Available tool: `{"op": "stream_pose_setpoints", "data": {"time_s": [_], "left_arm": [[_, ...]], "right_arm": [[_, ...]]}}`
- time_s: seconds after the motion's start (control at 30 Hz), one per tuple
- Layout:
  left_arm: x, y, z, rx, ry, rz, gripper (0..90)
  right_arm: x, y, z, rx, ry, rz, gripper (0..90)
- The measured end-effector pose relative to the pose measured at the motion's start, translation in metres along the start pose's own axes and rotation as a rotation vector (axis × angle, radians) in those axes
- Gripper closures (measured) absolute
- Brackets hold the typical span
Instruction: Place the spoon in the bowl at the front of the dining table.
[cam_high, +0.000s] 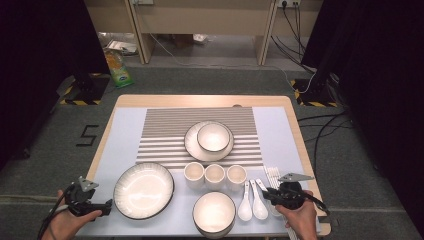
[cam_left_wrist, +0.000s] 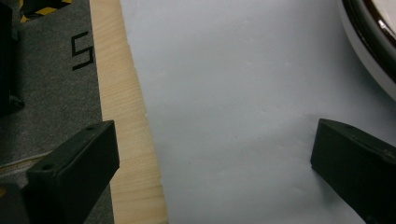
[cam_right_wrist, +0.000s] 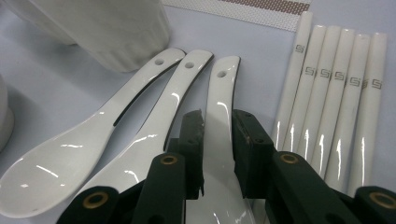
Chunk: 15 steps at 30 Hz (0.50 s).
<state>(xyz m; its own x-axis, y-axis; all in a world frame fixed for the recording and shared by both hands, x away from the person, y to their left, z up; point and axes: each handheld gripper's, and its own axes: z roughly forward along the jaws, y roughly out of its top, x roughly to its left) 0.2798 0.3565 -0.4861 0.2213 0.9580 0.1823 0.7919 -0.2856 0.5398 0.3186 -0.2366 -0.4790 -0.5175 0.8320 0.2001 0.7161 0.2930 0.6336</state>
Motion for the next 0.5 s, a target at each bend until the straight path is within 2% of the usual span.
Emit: {"op": "stream_pose_setpoints", "data": {"time_s": [0.37, 0.5], "left_arm": [[0.0002, 0.0, 0.0, 0.0, -0.001, 0.0, 0.1], [0.0, 0.0001, 0.0003, -0.001, 0.0, -0.003, 0.0]], "right_arm": [[-0.0009, 0.0029, 0.0014, -0.013, 0.022, -0.004, 80.7], [0.0014, 0.0066, 0.0028, 0.007, 0.02, -0.018, 82.6]]}}
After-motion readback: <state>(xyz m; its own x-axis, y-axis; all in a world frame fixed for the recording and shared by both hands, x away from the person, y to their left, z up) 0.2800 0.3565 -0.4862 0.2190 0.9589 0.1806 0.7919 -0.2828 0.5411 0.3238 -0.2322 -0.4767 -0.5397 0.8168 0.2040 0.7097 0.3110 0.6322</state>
